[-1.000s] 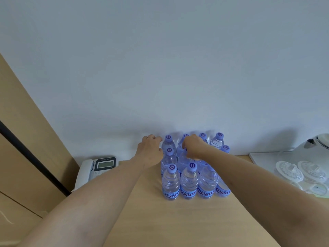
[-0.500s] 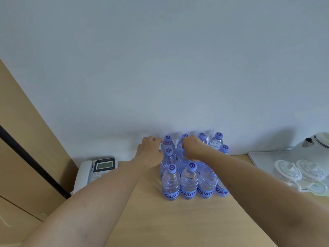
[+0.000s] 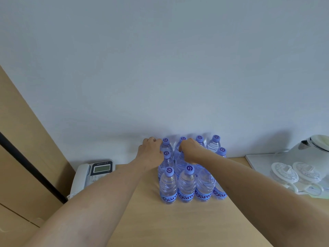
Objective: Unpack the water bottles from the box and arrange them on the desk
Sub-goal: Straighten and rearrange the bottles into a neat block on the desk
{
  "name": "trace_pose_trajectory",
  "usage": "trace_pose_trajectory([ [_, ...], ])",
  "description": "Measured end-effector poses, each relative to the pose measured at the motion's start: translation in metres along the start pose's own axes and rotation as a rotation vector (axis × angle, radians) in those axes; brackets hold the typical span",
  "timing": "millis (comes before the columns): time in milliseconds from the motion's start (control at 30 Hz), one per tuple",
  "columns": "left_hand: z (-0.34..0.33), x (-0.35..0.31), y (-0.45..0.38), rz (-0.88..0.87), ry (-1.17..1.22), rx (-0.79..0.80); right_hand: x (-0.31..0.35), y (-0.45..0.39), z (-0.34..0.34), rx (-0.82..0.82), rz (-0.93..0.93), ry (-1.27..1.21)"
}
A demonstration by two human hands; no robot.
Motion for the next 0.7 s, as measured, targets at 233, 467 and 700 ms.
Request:
trace_pose_trajectory([
  [233, 0.007, -0.006, -0.001, 0.011, 0.018, -0.009, -0.025, 0.008, 0.018, -0.084, -0.016, -0.231],
  [467, 0.008, -0.025, -0.001, 0.002, 0.002, -0.009, -0.056, 0.023, 0.004, -0.086, -0.185, -0.030],
  [700, 0.000, -0.042, 0.000, 0.015, -0.031, 0.003, -0.058, 0.023, -0.001, -0.051, -0.081, -0.050],
])
Point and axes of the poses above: each hand's wrist, its own y-axis away from the middle knuckle, its own z-axis out of the back of the hand, x = y × z, the point moved 1 cm from there along -y, towards the middle knuckle, and after that the axes turned 4 degrees about z, right-handed, at the moved point
